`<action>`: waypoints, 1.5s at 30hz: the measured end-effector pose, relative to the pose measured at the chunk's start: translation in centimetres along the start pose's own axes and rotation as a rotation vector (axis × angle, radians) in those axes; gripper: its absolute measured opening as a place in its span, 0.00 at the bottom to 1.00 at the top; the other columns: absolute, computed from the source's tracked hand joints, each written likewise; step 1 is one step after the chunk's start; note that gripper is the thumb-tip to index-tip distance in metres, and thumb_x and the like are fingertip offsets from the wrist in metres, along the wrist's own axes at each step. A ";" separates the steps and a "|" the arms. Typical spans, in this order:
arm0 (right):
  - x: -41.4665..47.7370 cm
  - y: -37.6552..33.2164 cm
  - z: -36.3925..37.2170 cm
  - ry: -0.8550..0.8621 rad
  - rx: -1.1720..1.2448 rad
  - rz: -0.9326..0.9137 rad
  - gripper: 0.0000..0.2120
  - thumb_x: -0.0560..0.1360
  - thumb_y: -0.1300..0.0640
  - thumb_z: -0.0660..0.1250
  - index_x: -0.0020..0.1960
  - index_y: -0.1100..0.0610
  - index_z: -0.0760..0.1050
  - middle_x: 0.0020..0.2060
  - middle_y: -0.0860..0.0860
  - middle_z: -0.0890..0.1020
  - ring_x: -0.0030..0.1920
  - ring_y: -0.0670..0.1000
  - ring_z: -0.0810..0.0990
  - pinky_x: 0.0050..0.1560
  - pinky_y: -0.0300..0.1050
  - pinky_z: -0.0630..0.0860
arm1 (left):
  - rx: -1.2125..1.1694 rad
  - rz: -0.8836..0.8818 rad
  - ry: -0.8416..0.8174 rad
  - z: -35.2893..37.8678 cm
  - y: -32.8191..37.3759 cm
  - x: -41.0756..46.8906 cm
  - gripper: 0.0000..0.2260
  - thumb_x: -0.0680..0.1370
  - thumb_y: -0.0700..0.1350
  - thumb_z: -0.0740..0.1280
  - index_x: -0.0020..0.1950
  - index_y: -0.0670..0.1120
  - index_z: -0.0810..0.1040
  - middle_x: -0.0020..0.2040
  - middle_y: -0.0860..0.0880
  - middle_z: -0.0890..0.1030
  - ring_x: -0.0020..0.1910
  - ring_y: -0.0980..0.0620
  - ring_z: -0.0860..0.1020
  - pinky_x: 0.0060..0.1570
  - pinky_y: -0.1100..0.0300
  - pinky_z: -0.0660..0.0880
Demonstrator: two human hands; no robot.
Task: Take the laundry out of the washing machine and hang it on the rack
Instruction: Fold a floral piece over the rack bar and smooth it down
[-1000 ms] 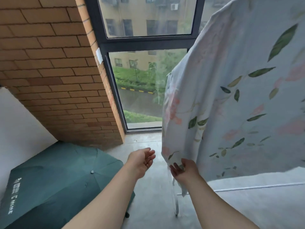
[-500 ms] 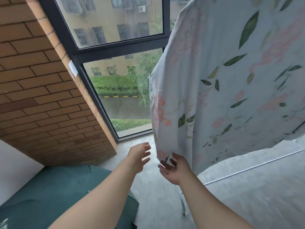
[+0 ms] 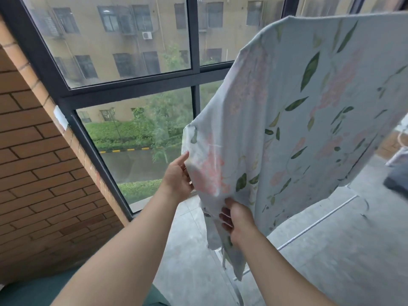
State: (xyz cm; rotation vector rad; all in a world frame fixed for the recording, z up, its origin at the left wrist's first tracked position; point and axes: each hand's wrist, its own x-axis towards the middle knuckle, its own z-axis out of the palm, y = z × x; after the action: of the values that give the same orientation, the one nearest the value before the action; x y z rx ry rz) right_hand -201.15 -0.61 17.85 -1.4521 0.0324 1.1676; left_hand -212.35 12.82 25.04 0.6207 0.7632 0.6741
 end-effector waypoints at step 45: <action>-18.4 -4.5 26.0 0.717 -0.710 -1.889 0.22 0.70 0.45 0.71 0.55 0.57 0.66 0.55 0.57 0.73 0.53 0.60 0.74 0.51 0.54 0.70 | 0.727 0.658 -0.320 -2.8 25.9 -19.5 0.12 0.73 0.31 0.62 0.43 0.41 0.85 0.42 0.36 0.84 0.39 0.42 0.84 0.39 0.50 0.81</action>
State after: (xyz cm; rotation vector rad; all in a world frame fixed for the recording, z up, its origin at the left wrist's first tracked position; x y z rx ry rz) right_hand -223.36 9.74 38.66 -1.5357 -1.0895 -0.9724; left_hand -233.23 15.42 49.87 1.6489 0.4788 0.8591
